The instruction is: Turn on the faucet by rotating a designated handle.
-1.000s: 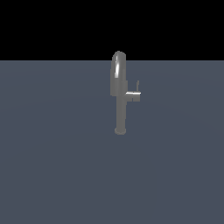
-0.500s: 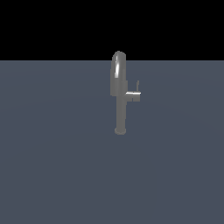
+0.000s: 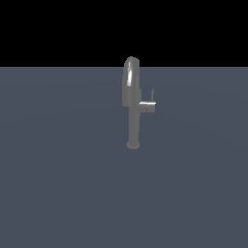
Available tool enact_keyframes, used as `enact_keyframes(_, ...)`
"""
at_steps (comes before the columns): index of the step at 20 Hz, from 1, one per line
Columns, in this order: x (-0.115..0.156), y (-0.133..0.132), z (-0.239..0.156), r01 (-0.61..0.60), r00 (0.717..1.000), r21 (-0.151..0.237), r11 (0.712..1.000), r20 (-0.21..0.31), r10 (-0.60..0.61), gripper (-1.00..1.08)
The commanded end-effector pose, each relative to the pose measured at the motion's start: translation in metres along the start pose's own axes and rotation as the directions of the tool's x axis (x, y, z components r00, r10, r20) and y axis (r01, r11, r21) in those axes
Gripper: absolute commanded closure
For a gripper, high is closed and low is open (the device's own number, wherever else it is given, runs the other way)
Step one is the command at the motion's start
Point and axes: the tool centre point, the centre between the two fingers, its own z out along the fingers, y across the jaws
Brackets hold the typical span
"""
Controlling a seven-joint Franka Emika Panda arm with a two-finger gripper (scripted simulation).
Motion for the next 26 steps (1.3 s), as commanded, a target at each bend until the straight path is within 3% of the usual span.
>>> enact_keyframes(1,0.016,0.001,0.001,-0.048,0.998,0.042,0.998,0.038,0.047,1.08)
enact_keyframes(8,0.061,0.007,0.007,-0.191,0.974,0.152,0.97,0.155,0.167,1.08)
enact_keyframes(14,0.1,0.017,0.017,-0.324,0.927,0.234,0.917,0.271,0.258,1.08)
enact_keyframes(20,0.138,0.031,0.033,-0.466,0.853,0.301,0.832,0.401,0.333,1.08)
enact_keyframes(26,0.175,0.049,0.056,-0.61,0.751,0.343,0.715,0.538,0.383,1.08)
